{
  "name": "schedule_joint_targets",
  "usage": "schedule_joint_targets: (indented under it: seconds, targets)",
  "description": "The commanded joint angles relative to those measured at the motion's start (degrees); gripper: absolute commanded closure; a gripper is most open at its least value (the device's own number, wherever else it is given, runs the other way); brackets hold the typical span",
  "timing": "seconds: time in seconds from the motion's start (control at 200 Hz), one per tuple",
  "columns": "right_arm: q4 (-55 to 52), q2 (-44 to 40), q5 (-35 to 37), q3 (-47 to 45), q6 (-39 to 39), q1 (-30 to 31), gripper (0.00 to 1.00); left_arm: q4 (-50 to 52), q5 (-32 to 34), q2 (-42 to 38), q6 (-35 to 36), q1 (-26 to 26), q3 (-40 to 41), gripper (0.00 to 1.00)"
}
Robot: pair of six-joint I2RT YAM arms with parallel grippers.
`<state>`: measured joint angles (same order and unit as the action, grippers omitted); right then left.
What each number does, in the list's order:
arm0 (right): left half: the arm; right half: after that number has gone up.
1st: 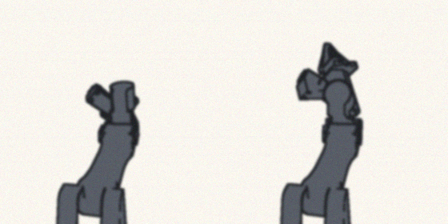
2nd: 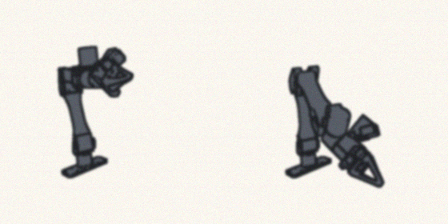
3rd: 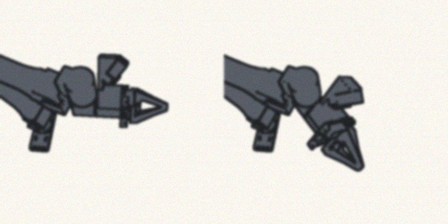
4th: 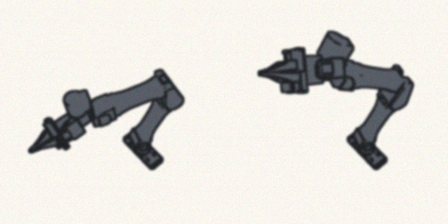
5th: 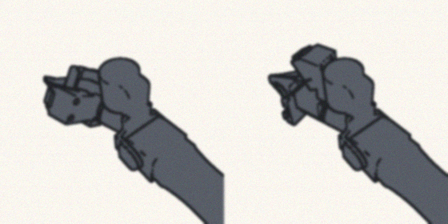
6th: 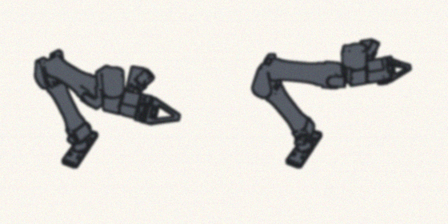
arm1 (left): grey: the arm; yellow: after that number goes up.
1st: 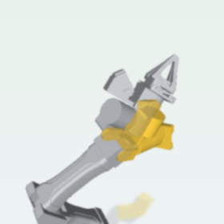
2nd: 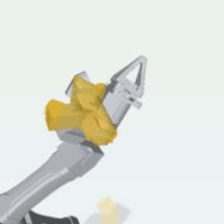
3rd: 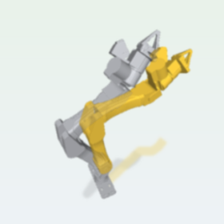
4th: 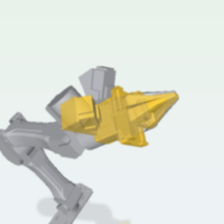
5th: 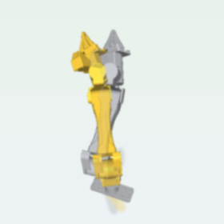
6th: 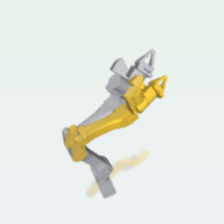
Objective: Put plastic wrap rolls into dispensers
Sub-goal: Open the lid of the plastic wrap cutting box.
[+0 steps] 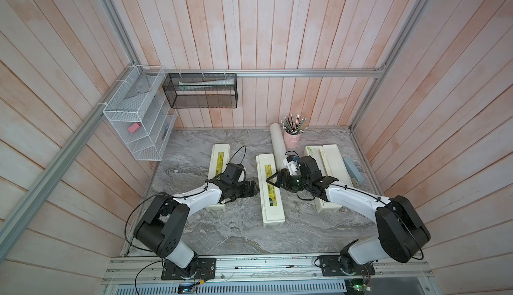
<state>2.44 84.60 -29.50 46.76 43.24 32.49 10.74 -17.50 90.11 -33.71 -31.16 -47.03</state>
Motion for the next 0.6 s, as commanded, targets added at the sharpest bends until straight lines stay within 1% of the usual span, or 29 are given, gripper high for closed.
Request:
schedule_joint_targets:
  seconds: [0.0,0.175,0.355,0.595]
  targets:
    - [0.25,-0.53,-1.62,-1.45,0.69,1.72,0.08,-2.93,0.27,-2.17,-0.65,-0.92,1.71,0.11]
    - [0.37,-0.05,-1.79,-1.5,0.63,1.71,0.08,-3.07,1.8,-4.6,-0.91,-0.92,2.39,0.1]
    - [0.45,-0.05,-1.71,-1.57,0.78,1.75,0.08,-5.65,2.52,-7.2,-2.27,-0.92,4.63,0.09]
    - [0.89,0.31,-1.97,-1.76,0.83,1.74,0.09,-5.79,0.84,-3.43,-2.74,-0.92,4.31,0.1]
